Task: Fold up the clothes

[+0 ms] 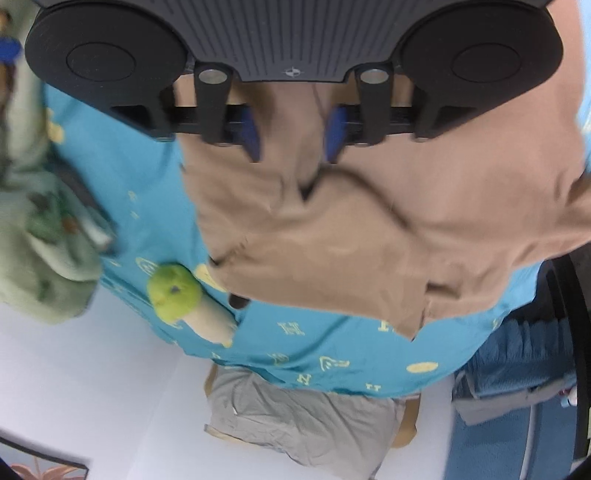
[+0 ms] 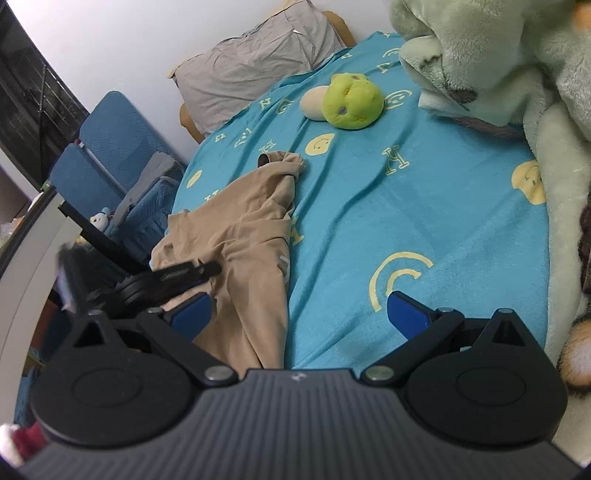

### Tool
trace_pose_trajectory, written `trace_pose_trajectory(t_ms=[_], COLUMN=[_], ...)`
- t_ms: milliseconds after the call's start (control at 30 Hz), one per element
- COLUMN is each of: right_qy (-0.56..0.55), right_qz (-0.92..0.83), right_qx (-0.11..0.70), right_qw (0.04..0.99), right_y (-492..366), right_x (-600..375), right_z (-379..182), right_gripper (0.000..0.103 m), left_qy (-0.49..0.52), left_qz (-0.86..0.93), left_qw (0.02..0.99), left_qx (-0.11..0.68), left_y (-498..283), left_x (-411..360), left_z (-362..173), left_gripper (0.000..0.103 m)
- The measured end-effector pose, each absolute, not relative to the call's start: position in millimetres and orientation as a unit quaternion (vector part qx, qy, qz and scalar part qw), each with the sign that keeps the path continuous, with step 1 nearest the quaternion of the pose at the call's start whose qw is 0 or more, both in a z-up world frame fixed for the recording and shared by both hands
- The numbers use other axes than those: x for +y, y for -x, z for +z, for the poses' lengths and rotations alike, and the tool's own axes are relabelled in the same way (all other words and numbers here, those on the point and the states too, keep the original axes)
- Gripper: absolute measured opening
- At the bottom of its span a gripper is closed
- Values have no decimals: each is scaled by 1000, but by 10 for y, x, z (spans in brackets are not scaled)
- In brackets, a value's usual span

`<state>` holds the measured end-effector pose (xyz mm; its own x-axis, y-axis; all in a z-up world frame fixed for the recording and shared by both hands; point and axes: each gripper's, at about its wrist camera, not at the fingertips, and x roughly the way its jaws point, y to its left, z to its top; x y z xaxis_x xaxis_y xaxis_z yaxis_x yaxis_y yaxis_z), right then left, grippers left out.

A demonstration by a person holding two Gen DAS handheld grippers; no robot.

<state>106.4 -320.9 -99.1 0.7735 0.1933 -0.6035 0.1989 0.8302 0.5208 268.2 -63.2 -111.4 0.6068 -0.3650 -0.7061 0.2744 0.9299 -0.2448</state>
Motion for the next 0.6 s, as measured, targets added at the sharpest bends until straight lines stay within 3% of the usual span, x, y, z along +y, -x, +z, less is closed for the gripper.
trace_pose_trajectory(t_ms=[33,133,367,600], right_qy=[-289,-286,-283,-268], right_qz=[0,3,3,-5], right_qx=[336,329,315,327], right_qw=[897,900,906,906], right_y=[-1055,-1019,-940,-908], right_x=[-3200,-3175,-3171,-3130], right_z=[-981,-931,-844,-889], right_gripper=[103,103,103,103], left_qy=[58,92,115,41], left_qz=[-183,-202,-241,-269], left_qw=[889,861,820,813], left_qx=[417,457,507,515], left_y=[-2554,-2076,-1095,-1048], left_x=[-562,-296,7,-268], left_z=[-1077,-988,-1056,-1179], left_gripper=[64,77,79,72])
